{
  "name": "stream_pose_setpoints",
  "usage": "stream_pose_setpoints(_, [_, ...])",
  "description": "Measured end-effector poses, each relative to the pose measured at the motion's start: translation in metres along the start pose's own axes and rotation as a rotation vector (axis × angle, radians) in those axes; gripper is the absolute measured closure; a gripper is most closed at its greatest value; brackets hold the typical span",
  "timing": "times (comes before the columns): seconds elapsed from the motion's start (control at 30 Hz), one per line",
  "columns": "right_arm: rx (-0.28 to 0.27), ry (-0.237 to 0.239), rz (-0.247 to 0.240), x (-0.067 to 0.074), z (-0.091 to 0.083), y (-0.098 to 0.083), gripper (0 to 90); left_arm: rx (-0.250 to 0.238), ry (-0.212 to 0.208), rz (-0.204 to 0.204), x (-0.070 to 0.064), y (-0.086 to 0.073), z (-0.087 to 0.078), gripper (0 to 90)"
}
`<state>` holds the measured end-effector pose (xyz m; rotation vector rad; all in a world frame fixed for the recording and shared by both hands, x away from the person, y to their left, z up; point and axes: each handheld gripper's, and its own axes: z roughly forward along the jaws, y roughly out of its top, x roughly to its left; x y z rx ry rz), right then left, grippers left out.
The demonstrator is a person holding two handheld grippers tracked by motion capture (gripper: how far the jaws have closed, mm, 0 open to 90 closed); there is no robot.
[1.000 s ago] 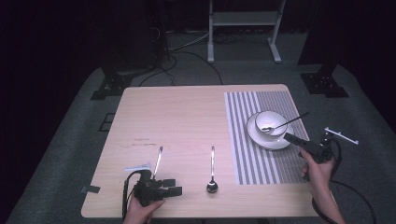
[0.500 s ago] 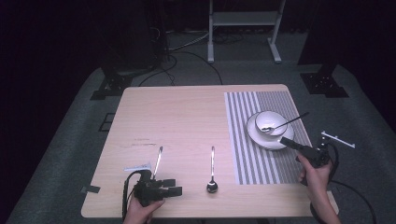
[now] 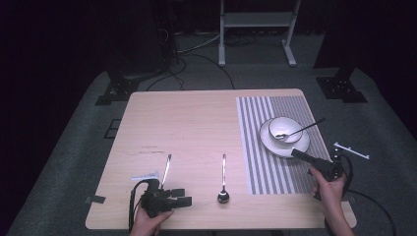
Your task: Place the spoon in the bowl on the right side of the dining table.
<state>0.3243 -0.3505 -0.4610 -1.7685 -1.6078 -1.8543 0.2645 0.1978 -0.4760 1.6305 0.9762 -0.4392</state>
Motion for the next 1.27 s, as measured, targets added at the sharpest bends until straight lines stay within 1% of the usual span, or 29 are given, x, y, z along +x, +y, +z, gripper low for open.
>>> stream_pose_setpoints(0.37, [0.017,0.016,-0.019,0.004,0.004,-0.007,49.6,0.000,0.001,-0.001,0.000,0.000,0.000,7.0])
stream_pose_setpoints(0.57, [0.025,0.027,-0.019,0.006,0.005,-0.011,49.5,0.000,0.000,0.000,0.000,0.000,0.000,7.0])
stream_pose_setpoints(0.93, [0.039,0.040,-0.042,0.013,0.007,-0.019,47.6,-0.005,-0.002,-0.001,-0.001,0.000,-0.002,7.0])
stream_pose_setpoints(1.07, [0.032,0.057,-0.040,0.013,0.007,-0.027,46.5,-0.009,-0.004,-0.005,0.000,0.001,-0.002,7.0])
stream_pose_setpoints(1.2, [0.032,0.065,-0.055,0.014,0.007,-0.037,43.6,-0.007,-0.003,-0.002,-0.001,0.000,-0.001,7.0])
stream_pose_setpoints(1.23, [0.024,0.076,-0.061,0.014,0.006,-0.041,42.6,-0.009,-0.003,0.000,-0.001,0.001,-0.001,7.0])
stream_pose_setpoints(1.27, [0.004,0.096,-0.068,0.014,0.004,-0.046,41.2,-0.014,-0.004,-0.001,-0.002,0.001,-0.001,7.0])
